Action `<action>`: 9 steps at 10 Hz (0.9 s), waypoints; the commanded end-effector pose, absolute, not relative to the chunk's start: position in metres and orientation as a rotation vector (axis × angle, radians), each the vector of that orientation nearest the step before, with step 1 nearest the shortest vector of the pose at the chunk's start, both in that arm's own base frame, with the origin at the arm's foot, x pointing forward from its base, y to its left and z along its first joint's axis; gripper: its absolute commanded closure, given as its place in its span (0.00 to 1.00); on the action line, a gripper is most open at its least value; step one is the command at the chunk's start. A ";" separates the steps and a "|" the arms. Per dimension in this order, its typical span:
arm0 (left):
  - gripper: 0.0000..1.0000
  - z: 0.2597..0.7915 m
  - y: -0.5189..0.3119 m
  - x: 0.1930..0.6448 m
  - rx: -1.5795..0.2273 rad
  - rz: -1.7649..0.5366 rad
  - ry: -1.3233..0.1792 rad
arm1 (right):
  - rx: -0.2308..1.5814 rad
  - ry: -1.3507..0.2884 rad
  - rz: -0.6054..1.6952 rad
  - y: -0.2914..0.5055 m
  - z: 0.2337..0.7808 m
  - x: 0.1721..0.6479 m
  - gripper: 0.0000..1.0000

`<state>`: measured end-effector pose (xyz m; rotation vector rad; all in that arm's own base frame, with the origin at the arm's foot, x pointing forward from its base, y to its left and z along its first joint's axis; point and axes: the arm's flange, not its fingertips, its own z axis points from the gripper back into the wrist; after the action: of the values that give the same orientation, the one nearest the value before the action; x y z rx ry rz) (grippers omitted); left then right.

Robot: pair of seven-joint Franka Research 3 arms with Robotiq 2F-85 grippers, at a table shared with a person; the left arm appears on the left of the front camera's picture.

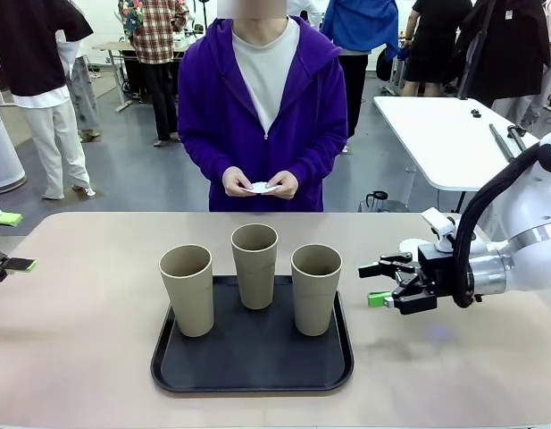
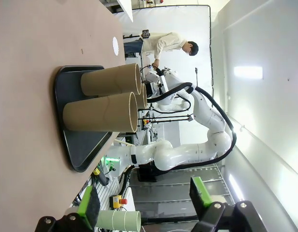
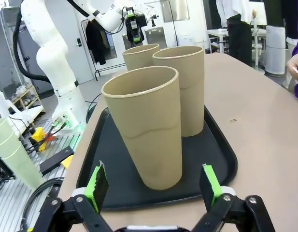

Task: Place coasters on the table and set cups on them.
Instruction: Pick up one Reusable plastic cup and place it on a coaster set by the human.

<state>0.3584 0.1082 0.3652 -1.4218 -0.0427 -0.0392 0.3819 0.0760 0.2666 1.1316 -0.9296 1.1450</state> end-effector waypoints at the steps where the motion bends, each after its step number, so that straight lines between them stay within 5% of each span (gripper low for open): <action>1: 0.00 0.367 0.109 0.357 -1.435 -0.047 -0.053 | 1.094 -0.988 1.161 0.093 0.257 0.391 0.00; 9: 0.00 0.367 0.109 0.357 -1.435 -0.047 -0.053 | 1.139 -0.981 1.228 0.130 0.235 0.401 0.00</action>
<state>0.3584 0.1081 0.3652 -1.4218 -0.0426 -0.0394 0.3972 0.1204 0.2413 1.1559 -0.9276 1.2326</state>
